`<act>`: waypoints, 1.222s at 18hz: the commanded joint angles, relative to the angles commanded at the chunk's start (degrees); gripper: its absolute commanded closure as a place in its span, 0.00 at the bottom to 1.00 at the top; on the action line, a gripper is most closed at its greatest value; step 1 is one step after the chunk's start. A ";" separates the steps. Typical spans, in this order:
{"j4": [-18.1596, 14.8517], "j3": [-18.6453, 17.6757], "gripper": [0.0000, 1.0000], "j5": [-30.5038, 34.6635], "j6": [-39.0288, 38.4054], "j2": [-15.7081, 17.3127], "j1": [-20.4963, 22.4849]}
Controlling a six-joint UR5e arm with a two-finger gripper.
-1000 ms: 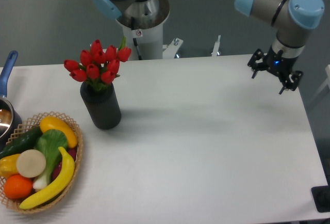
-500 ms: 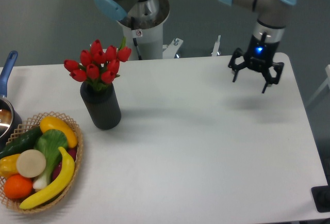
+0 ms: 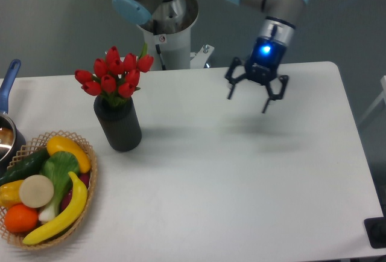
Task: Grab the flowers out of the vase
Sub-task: 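Move the open gripper across the table toward the red tulips in the vase, then lower the open gripper onto the tulip stems just above the vase rim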
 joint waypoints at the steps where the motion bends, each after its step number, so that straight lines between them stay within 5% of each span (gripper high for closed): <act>1: 0.00 -1.58 0.00 -2.30 0.00 0.62 -0.09; 12: 0.09 -7.13 0.00 -7.59 2.20 1.68 -10.80; 22: 0.09 -11.97 0.00 -7.59 3.87 7.48 -11.25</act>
